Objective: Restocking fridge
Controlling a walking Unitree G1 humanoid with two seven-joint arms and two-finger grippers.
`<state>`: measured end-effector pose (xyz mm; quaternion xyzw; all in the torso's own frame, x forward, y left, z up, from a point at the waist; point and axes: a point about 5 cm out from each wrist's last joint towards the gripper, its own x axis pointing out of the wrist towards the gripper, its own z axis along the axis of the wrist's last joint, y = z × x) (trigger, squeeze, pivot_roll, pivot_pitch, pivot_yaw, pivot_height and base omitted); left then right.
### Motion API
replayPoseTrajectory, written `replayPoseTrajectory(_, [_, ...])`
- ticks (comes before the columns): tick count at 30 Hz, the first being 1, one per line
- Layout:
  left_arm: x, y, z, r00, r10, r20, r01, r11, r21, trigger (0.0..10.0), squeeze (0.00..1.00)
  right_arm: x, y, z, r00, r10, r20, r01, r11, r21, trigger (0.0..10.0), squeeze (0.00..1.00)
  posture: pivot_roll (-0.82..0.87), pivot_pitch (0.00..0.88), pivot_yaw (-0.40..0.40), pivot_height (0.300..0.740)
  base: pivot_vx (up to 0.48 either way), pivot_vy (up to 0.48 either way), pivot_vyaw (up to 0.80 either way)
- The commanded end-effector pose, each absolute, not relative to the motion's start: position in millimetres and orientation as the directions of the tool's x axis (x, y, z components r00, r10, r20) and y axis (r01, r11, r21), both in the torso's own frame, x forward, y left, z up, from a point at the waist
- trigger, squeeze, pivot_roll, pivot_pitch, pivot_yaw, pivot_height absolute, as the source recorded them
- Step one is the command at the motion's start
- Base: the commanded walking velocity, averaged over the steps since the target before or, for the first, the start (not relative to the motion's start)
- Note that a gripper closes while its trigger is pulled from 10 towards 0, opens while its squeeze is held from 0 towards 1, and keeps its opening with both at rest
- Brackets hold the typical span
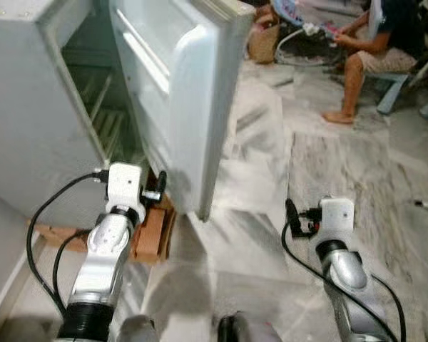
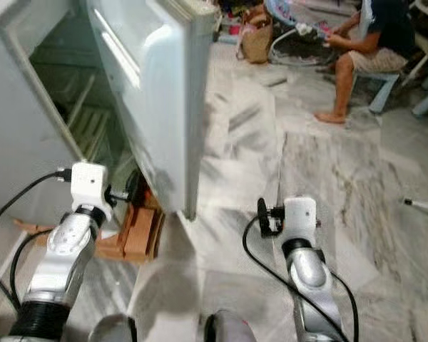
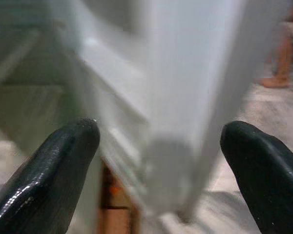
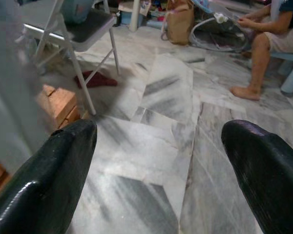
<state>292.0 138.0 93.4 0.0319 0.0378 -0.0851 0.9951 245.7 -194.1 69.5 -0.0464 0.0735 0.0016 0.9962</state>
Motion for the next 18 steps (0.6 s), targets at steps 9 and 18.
replayPoseTrajectory(9, [327,136,89,0.985,-0.106,-0.140,0.122,0.986,0.117,10.0,0.00,247,-189,74,0.991,0.008,-0.130,-0.020,0.996,-0.090,10.0,0.00,0.01,0.145,-0.076,0.740,0.474,0.000,0.00])
replayPoseTrajectory(18, [347,55,118,0.909,-0.410,-0.070,0.416,0.901,0.125,10.0,0.00,247,-189,73,0.992,0.002,-0.129,-0.013,0.996,-0.089,10.0,0.00,0.00,0.132,-0.070,0.740,0.469,0.000,0.00])
